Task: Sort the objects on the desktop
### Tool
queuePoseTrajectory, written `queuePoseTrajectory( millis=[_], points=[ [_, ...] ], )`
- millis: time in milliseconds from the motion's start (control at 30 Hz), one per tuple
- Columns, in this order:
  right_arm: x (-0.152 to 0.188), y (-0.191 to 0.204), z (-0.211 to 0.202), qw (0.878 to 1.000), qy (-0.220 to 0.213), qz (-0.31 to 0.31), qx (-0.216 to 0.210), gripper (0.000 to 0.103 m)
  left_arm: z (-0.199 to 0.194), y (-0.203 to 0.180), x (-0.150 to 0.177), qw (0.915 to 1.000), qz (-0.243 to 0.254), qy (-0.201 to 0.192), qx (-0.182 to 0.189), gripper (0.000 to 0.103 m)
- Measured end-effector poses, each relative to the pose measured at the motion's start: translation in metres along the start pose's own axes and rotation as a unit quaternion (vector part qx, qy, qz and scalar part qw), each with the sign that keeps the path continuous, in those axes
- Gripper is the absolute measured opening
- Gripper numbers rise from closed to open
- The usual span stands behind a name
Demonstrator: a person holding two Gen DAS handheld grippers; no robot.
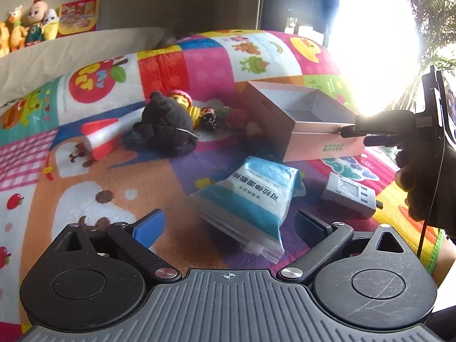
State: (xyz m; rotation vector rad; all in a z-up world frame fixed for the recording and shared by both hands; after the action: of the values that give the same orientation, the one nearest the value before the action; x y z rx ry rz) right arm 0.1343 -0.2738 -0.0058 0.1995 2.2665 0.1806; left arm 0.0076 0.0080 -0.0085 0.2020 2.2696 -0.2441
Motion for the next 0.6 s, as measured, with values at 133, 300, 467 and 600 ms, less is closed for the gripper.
queuePoseTrajectory(
  millis=[133,300,467,600],
  points=[
    [-0.012,0.018,-0.017,0.999,-0.027,-0.025,-0.018,0.050,0.000,0.003,0.002,1.0000,-0.005,-0.003,-0.003,0.102],
    [-0.054,0.004,-0.034,0.989,-0.116,-0.034,0.084,0.074,0.007,0.002,0.001,1.0000,-0.006,-0.001,0.006,0.103],
    [-0.072,-0.022,0.031,0.994,0.001,-0.042,0.104,0.055,0.013,0.011,-0.003,0.9993,-0.035,-0.010,0.006,0.103],
    [-0.066,-0.013,0.062,0.993,0.048,-0.082,0.066,0.054,0.009,0.022,-0.005,0.9987,-0.046,-0.021,0.002,0.103]
  ],
)
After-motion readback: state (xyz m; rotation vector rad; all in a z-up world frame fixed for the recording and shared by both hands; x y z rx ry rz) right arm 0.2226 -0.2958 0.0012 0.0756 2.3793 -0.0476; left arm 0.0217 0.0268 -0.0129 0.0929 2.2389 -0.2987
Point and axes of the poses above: each gripper's, at about its wrist camera, not at the fingertips, and z roughly the way its jaws point, y to its left, x to its underside, the point moved 7 cm from there along z, roughly the way its jaws point, and after that the axes turned 6 degrees about y, right-handed, at the moved point
